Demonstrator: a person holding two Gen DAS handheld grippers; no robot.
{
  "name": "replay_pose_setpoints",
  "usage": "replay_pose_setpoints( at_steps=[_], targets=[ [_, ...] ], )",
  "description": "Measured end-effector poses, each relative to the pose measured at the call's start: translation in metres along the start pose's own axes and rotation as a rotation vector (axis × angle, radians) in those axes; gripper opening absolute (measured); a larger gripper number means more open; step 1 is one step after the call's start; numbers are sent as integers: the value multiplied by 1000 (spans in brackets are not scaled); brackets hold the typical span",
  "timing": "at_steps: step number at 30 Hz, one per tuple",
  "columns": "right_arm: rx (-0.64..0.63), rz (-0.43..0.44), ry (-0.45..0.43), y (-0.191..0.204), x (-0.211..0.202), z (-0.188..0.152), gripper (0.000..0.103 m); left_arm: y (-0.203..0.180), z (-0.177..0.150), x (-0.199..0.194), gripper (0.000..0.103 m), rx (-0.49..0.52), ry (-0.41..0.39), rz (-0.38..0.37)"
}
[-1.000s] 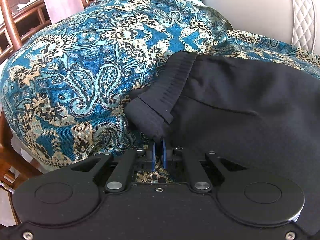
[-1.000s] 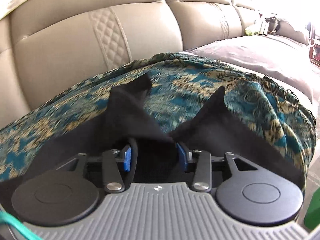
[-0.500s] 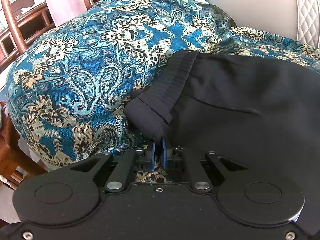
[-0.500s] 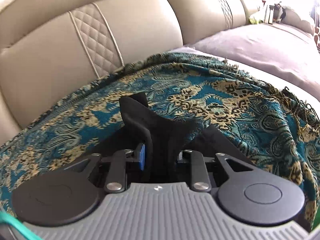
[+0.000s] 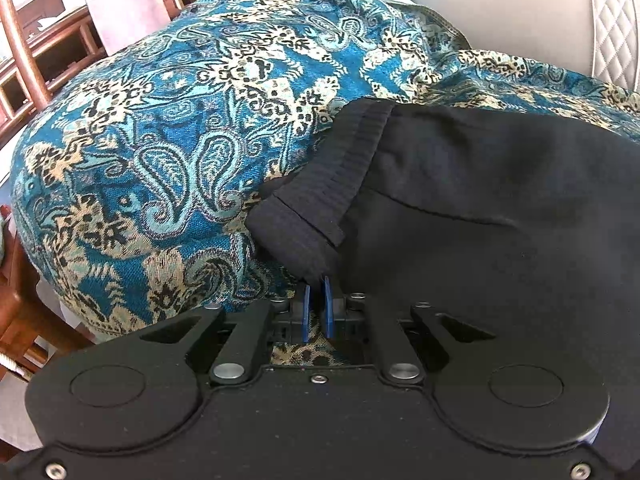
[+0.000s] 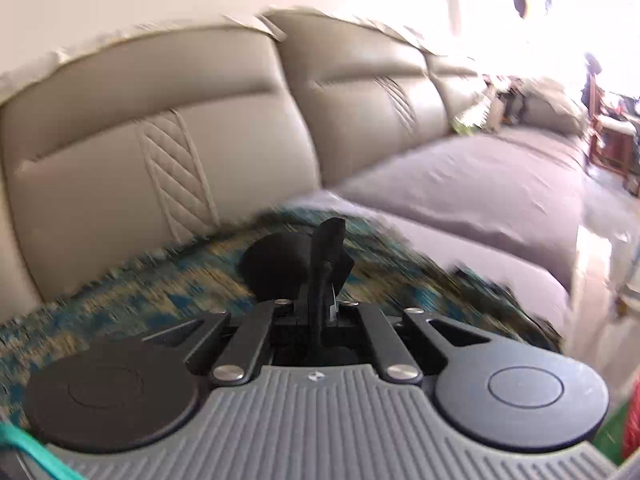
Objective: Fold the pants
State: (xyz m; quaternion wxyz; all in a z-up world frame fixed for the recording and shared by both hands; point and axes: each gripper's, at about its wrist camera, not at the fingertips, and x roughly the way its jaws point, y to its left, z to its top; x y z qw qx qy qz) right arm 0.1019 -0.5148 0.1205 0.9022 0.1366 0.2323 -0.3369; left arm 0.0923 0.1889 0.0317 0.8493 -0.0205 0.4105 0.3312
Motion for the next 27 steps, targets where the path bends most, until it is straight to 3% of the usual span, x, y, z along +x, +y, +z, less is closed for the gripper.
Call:
replay_pose_setpoints(
  at_steps=[4, 8, 9, 10, 12, 14, 19, 22, 27],
  targets=[
    [65, -55, 127, -41, 15, -30, 6, 4, 3, 1, 8, 23, 12, -22],
    [149, -44, 224, -74, 36, -49, 8, 6, 6, 3, 8, 15, 30, -31],
    [159, -27, 230, -79, 38, -51, 26, 6, 6, 3, 8, 18, 31, -30],
    [161, -22, 229, -79, 36, -53, 31, 5, 6, 3, 8, 26, 31, -26],
    [158, -59, 217, -82, 35, -48, 61, 2, 6, 3, 8, 42, 29, -17],
    [161, -90, 200, -85, 31, -39, 69, 1, 6, 3, 8, 53, 29, -12],
    [123, -136, 145, -86, 19, -15, 71, 2, 9, 5, 8, 50, 37, -9],
    [87, -60, 173, -75, 19, -7, 72, 4, 10, 5, 8, 43, 39, -13],
    [-41, 183, 264, -17, 18, -27, 72, 15, 8, 4, 8, -3, 29, -59]
  ],
)
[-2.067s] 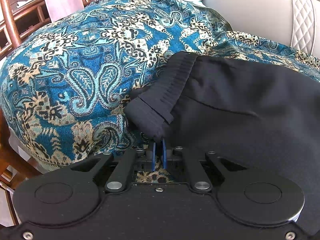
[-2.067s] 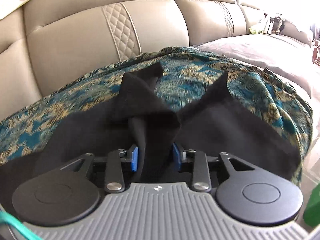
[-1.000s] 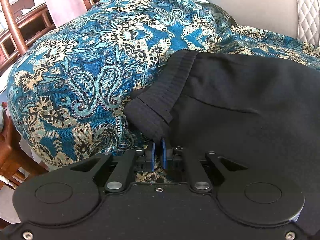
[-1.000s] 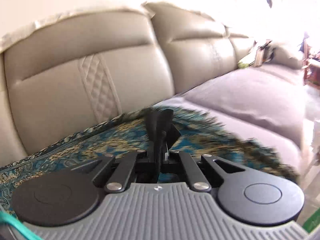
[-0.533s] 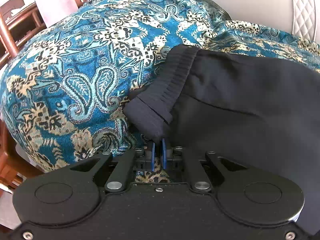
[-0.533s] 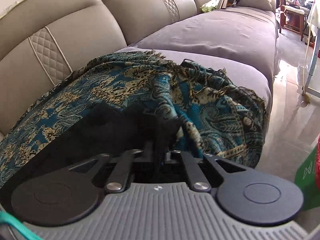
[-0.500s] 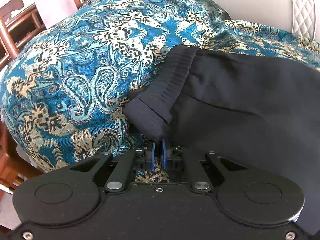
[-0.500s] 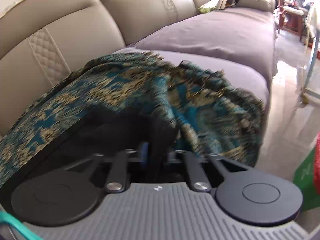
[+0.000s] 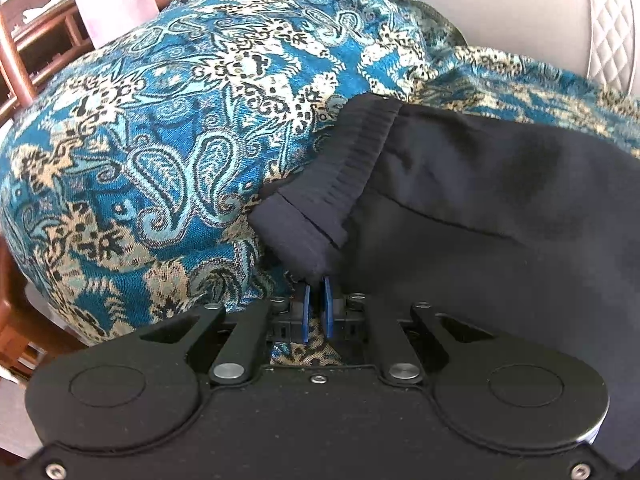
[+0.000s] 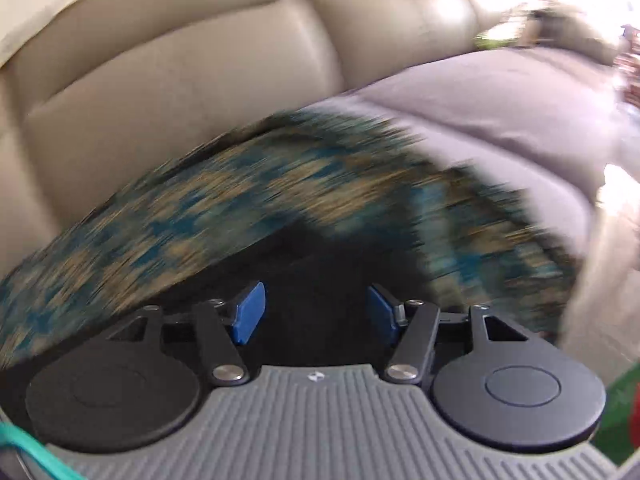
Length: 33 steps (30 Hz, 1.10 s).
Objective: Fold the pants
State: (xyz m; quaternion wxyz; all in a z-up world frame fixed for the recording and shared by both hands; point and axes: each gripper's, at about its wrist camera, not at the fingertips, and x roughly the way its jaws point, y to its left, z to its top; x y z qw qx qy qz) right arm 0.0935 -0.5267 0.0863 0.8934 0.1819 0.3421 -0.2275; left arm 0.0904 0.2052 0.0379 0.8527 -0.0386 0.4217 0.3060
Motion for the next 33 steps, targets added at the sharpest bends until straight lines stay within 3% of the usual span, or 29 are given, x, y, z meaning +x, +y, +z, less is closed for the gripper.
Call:
replay_pose_setpoints(
  at_steps=[4, 11, 14, 17, 20, 22, 23, 25, 28, 33],
  targets=[
    [-210, 191, 73, 84, 11, -32, 72, 6, -5, -3, 9, 17, -26, -30],
    [-497, 691, 166, 268, -6, -86, 72, 19, -10, -3, 9, -18, -51, -98],
    [-596, 811, 169, 343, -15, -106, 72, 25, -12, -2, 10, -33, -61, -125],
    [-663, 821, 172, 403, -12, -126, 72, 30, -15, -1, 11, -37, -83, -144],
    [-668, 790, 170, 439, -5, -146, 76, 29, -20, -3, 11, 3, -130, -140],
    [-658, 767, 175, 447, 2, -158, 47, 29, -23, -4, 8, 20, -169, -134],
    [-649, 753, 147, 449, 2, -163, 13, 30, -24, -5, 8, 23, -192, -129],
    [-623, 763, 127, 453, -2, -168, 2, 33, -23, -7, 6, 21, -233, -121],
    [-644, 737, 60, 463, -7, -171, 2, 40, -18, -8, 6, 11, -262, -130],
    [-601, 707, 85, 490, 12, -170, 2, 41, -18, 6, 7, 20, -231, -148]
  ],
)
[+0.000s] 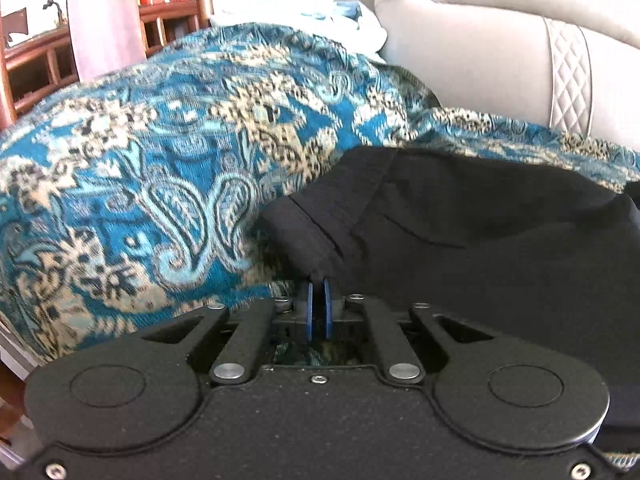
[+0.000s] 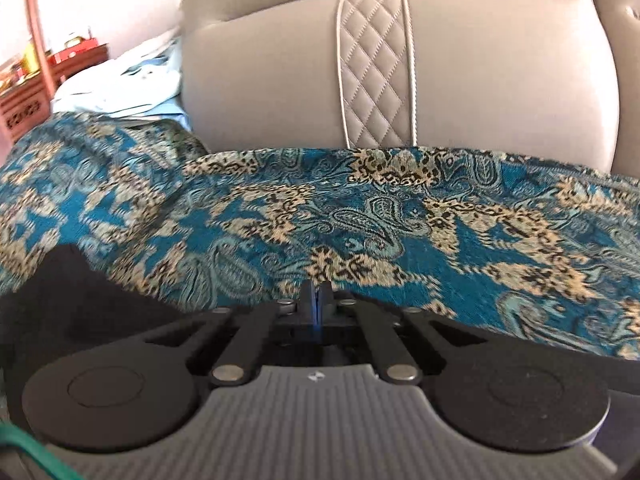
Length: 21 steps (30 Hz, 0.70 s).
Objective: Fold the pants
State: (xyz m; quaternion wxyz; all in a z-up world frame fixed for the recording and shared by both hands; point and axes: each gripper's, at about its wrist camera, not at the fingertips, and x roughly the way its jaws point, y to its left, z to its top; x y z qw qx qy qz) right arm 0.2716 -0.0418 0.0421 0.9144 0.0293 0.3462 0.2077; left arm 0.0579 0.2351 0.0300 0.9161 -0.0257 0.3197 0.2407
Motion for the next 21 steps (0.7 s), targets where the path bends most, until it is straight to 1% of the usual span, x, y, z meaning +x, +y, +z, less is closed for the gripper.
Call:
replay_pose_setpoints(
  at_steps=[2, 4, 5, 6, 7, 9, 10, 11, 13, 15, 16, 18, 19, 21],
  targets=[
    [11, 8, 1, -1, 9, -1, 2, -1, -3, 0, 8, 11, -7, 3],
    [10, 10, -1, -2, 16, -3, 2, -1, -4, 0, 11, 9, -5, 10],
    [9, 17, -7, -2, 16, -4, 6, 1, -4, 0, 14, 0, -2, 10],
    [17, 26, -7, -3, 15, -3, 27, 2, -3, -1, 17, -12, 2, 14],
    [38, 36, -18, -5, 10, -2, 32, 4, -1, -3, 19, -30, 6, 20],
    [78, 73, -63, -12, -6, -3, 63, 6, 4, -11, 19, -57, 4, 20],
    [84, 89, -96, -15, -17, -5, 67, 5, 6, -17, 19, -60, -7, 24],
    [78, 95, -122, -18, -28, -6, 69, 3, 9, -24, 20, -52, -27, 28],
    [51, 78, -152, -25, -51, -9, 70, -5, 15, -38, 26, -20, -75, 36],
    [34, 41, -166, -38, -72, -17, 71, -14, 21, -51, 44, 3, -114, 39],
    [32, 22, -166, -47, -82, -21, 71, -19, 24, -57, 47, 1, -128, 49],
    [32, -35, -165, -67, -102, -32, 71, -28, 30, -67, 47, -6, -157, 57],
    [33, -76, -163, -78, -112, -37, 71, -35, 32, -72, 46, 4, -171, 33],
    [53, -165, -161, -102, -132, -49, 71, -52, 36, -79, 40, 43, -184, -41]
  ],
)
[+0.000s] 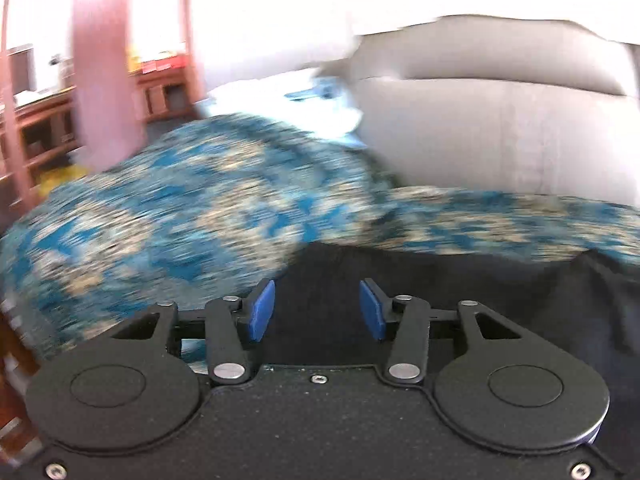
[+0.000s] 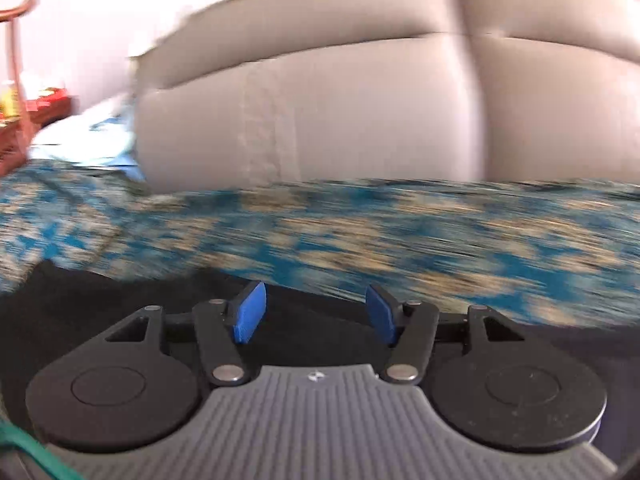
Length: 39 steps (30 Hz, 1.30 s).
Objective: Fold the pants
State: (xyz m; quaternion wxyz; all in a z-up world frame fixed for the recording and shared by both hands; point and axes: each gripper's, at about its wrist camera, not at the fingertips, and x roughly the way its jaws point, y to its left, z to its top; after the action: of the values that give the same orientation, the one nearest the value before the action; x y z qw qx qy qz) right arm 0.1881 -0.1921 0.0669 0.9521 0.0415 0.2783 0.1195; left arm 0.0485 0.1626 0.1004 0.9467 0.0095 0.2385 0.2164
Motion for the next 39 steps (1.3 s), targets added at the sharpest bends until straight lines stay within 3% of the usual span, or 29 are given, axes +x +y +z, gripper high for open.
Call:
replay_pose_setpoints(
  at_steps=[3, 8, 11, 14, 17, 23, 26, 30, 32, 33, 35, 39],
  targets=[
    [91, -129, -3, -53, -26, -12, 71, -40, 8, -6, 22, 67, -7, -159],
    [346, -454, -57, -147, -70, -34, 71, -130, 11, 3, 21, 148, 11, -360],
    [547, -645, -106, -206, -97, -46, 71, -179, 9, 12, 21, 174, 25, -401],
    [738, -736, -157, -259, -122, -58, 71, -217, 7, 34, 21, 219, 44, -381],
    [864, -732, -160, -307, -136, -57, 71, -232, 8, 63, 22, 210, 100, -331],
    [1020, -704, 110, -376, -133, -17, 71, -233, 16, 97, 36, 115, 147, -253],
    [1017, -741, 228, -387, -124, -5, 68, -234, 18, 107, 39, 120, 152, -230],
    [920, -790, 335, -383, -102, 6, 68, -234, 12, 117, 39, 152, 131, -162],
    [864, -812, 360, -378, -93, 7, 48, -229, 8, 130, 40, 135, 149, -114],
    [833, -834, 365, -375, -91, 10, 25, -223, 8, 134, 40, 103, 144, -122],
    [788, -850, 337, -368, -93, 12, 2, -215, 12, 138, 40, 70, 158, -143],
    [800, -791, 273, -367, -94, 10, 2, -211, 16, 150, 41, 95, 154, -124]
  ],
)
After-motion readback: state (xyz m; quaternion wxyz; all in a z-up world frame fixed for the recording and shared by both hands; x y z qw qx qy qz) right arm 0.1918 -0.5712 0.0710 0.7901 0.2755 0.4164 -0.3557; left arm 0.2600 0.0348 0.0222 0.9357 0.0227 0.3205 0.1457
